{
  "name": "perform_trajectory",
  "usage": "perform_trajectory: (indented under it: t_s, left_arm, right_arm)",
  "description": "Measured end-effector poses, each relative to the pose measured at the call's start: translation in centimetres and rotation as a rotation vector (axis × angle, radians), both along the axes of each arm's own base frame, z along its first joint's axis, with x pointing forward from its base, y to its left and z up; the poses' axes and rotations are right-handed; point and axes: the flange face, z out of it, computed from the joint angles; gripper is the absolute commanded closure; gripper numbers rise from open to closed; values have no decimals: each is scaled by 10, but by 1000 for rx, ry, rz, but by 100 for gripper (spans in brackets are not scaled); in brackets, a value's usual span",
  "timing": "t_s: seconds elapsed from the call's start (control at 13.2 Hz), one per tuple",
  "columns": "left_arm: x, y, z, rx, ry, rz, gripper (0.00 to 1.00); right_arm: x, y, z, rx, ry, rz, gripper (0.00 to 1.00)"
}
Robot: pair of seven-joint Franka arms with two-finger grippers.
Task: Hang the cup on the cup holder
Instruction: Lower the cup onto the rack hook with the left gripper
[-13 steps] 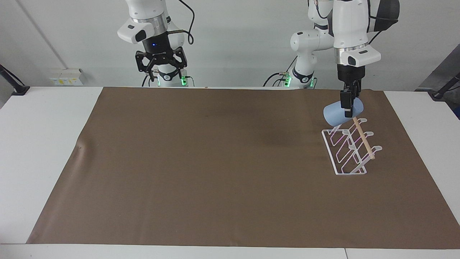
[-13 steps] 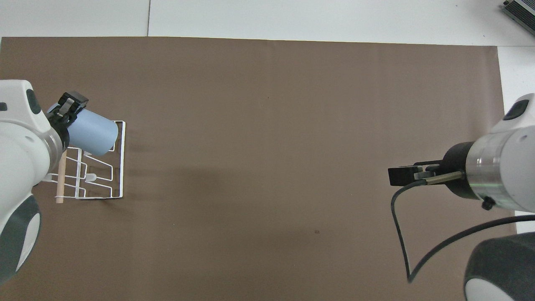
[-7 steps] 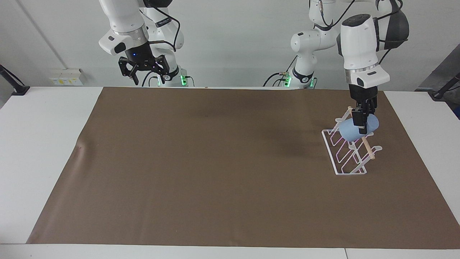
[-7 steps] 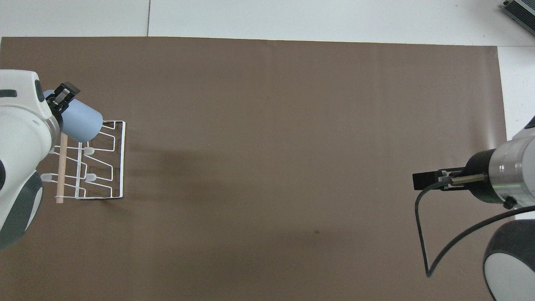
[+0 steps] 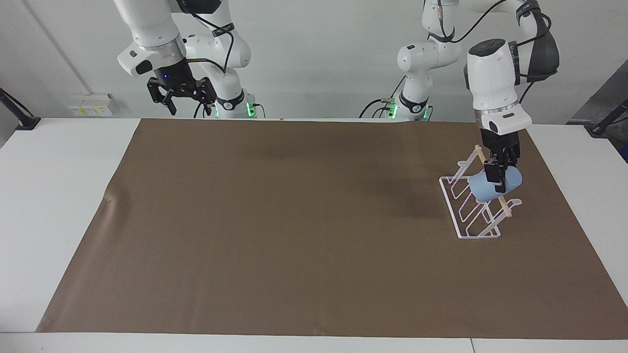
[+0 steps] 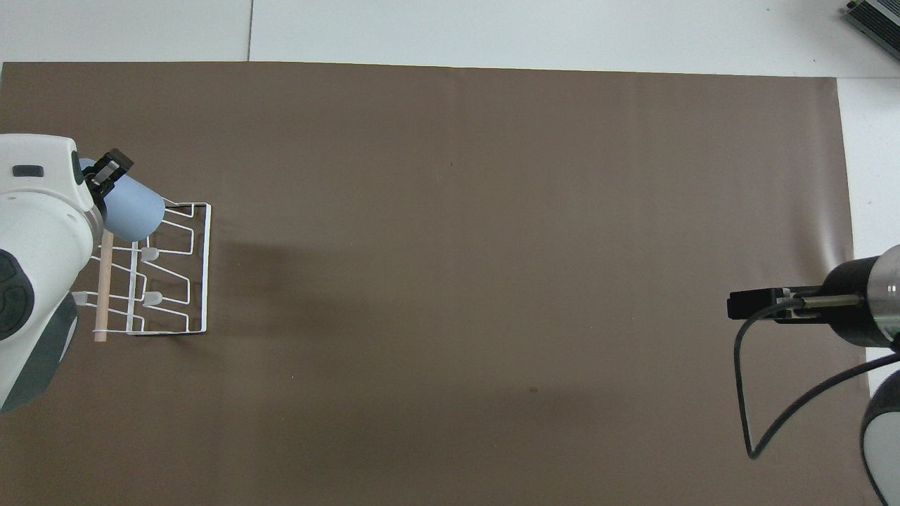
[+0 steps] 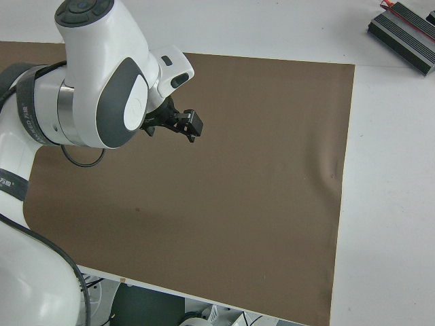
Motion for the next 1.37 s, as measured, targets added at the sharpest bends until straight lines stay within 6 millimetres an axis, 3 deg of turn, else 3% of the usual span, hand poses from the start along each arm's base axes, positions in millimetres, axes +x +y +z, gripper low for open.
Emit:
perform_trajectory:
  t_s: [0.3,0.68,1.37]
  left_arm:
    - [-2,1,-10,23,-9,6,100]
    - [3,-2,-30,34,-16,31,100]
    - [6,-6,-44,18,-12,37,98]
  right_arm:
    - [-3,0,14,-2,-30,-2,0]
    - [-3,-15,16,6,-33,-28,0]
    - [-3,-15,16,6,-34,-29,0]
